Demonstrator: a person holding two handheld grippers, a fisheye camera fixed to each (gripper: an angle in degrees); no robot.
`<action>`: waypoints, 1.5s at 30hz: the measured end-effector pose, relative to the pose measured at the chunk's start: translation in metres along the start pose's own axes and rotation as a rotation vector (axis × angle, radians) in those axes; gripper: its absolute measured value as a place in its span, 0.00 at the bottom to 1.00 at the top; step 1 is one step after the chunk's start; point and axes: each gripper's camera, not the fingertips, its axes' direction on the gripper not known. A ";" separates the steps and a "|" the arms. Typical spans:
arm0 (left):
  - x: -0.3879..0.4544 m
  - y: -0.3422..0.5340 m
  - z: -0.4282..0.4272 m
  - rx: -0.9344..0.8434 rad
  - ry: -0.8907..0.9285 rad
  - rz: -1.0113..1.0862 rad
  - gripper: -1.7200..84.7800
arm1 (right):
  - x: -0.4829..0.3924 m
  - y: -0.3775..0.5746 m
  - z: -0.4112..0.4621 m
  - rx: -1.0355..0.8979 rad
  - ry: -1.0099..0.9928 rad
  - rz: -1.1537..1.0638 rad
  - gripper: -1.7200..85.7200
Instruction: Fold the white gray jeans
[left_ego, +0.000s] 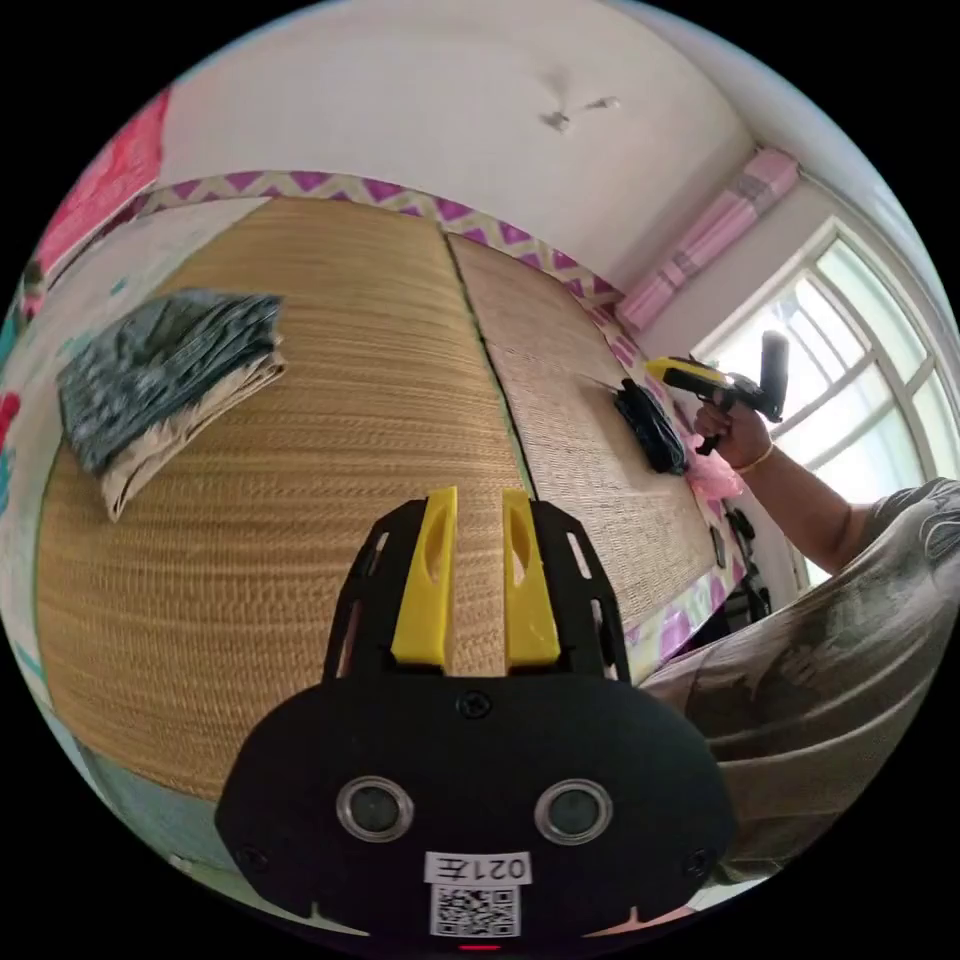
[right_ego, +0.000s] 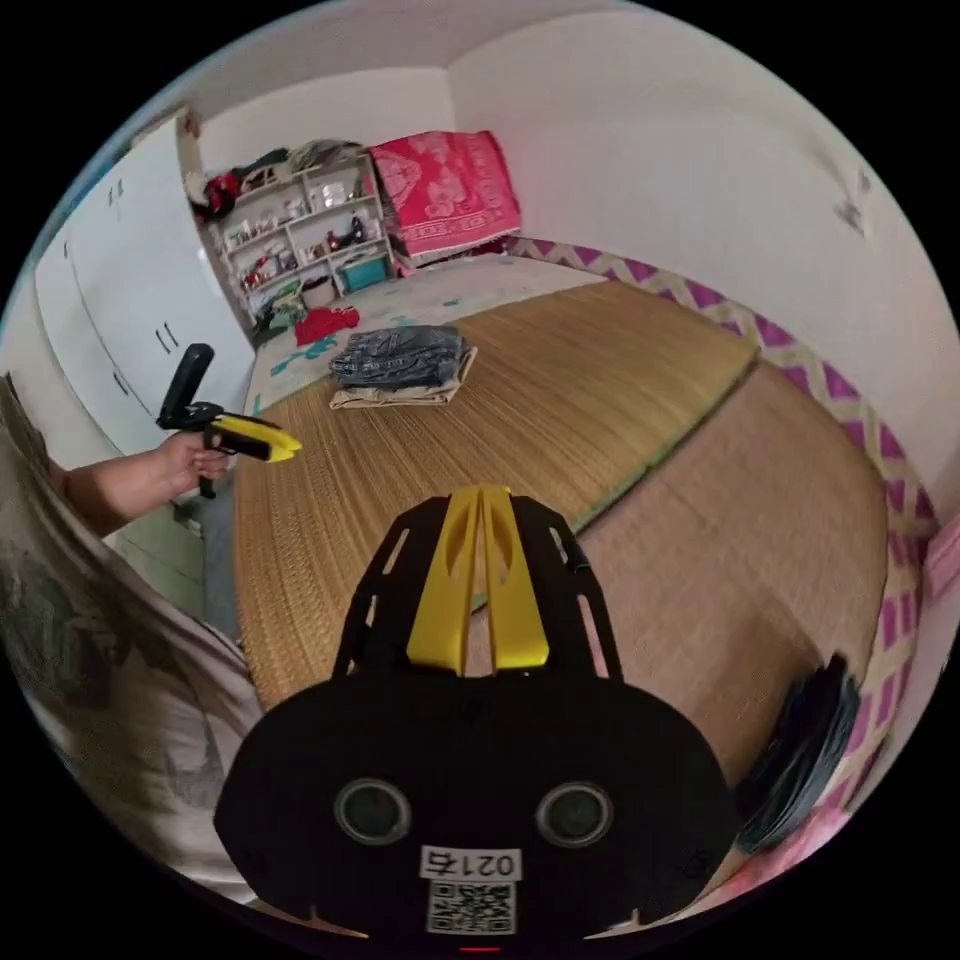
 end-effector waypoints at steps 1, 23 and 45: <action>-0.012 0.012 -0.005 0.004 0.004 -0.025 0.09 | -0.026 -0.037 0.019 0.003 0.018 -0.061 0.01; -0.214 0.304 -0.042 0.147 0.030 -0.617 0.01 | -0.403 -0.390 0.414 -0.184 0.109 -0.964 0.19; -0.240 0.318 -0.038 0.203 0.070 -0.615 0.01 | -0.142 -0.444 0.378 -0.031 -0.628 0.179 0.09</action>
